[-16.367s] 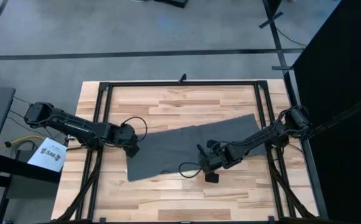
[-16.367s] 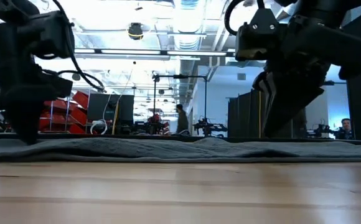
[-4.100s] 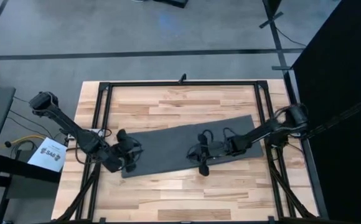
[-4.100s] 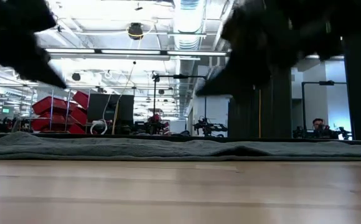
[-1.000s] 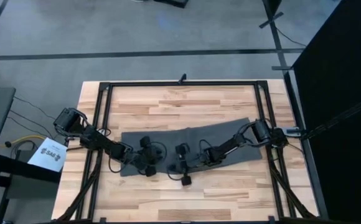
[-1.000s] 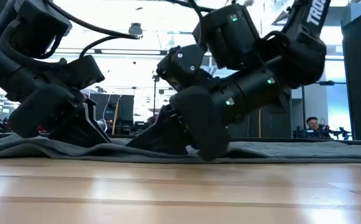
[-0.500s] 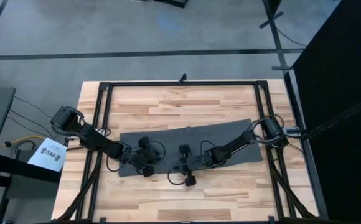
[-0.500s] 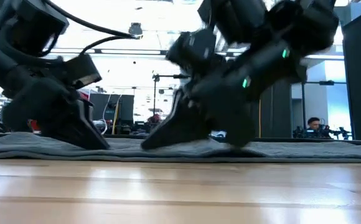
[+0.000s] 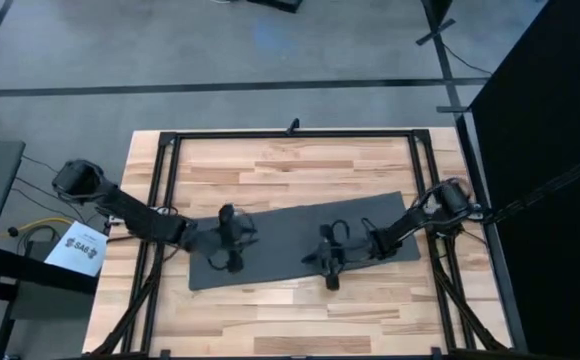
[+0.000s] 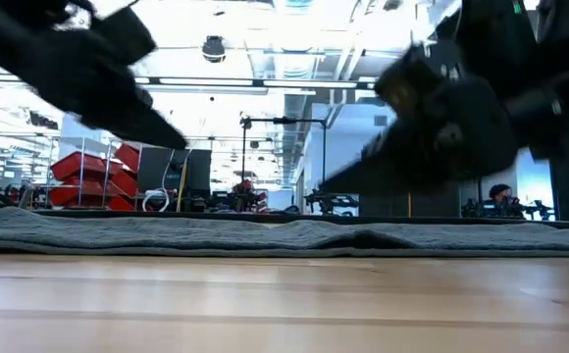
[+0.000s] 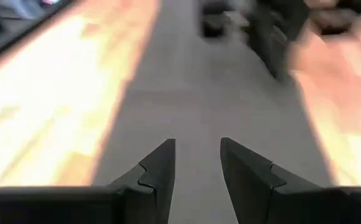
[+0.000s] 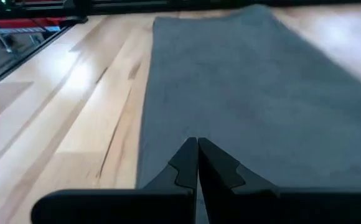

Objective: Roll towel
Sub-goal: Roll the gray towel

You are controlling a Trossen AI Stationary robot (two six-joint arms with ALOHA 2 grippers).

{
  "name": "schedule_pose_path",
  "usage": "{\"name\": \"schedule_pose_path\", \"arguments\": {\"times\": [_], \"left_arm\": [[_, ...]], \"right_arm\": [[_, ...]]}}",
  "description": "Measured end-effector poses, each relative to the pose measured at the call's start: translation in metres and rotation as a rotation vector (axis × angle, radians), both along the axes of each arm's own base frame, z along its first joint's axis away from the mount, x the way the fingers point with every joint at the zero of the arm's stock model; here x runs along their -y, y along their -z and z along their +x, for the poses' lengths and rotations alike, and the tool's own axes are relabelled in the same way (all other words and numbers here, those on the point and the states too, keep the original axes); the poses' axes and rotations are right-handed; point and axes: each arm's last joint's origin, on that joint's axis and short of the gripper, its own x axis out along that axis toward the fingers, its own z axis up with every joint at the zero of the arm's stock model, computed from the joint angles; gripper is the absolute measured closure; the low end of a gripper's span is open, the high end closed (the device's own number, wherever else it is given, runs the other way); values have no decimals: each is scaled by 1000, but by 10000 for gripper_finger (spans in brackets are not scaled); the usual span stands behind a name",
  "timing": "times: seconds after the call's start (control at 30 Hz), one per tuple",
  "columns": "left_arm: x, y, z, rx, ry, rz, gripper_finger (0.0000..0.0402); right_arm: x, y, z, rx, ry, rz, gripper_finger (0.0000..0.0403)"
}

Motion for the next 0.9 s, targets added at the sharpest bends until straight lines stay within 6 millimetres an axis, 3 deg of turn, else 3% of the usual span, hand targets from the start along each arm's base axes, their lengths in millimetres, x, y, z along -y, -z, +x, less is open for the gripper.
{"name": "schedule_pose_path", "arguments": {"times": [0.13, 0.27, 0.4, 0.53, 0.63, 0.77, 0.9], "left_arm": [[-19, 17, 18, -6, -32, -36, 287], [-32, 38, 28, -35, -88, -46, 287], [-45, 56, 29, -107, -163, -60, 287], [-57, 65, 23, -212, -241, -75, 287], [-70, 64, 17, -244, -353, -82, 287], [-94, 59, 11, -258, -450, -94, 287], [-110, 44, 11, -216, -353, -141, 287]], "right_arm": [[-9, 25, 8, -34, -8, 17, 403], [-9, 20, 8, -28, -16, 3, 403], [-6, -13, 2, -22, -29, -65, 403], [4, -39, -17, -181, 35, -171, 403], [14, -62, -34, -217, 80, -167, 403], [29, -78, -57, -313, 134, -141, 403], [35, -89, -76, -397, 186, -90, 403]]}}
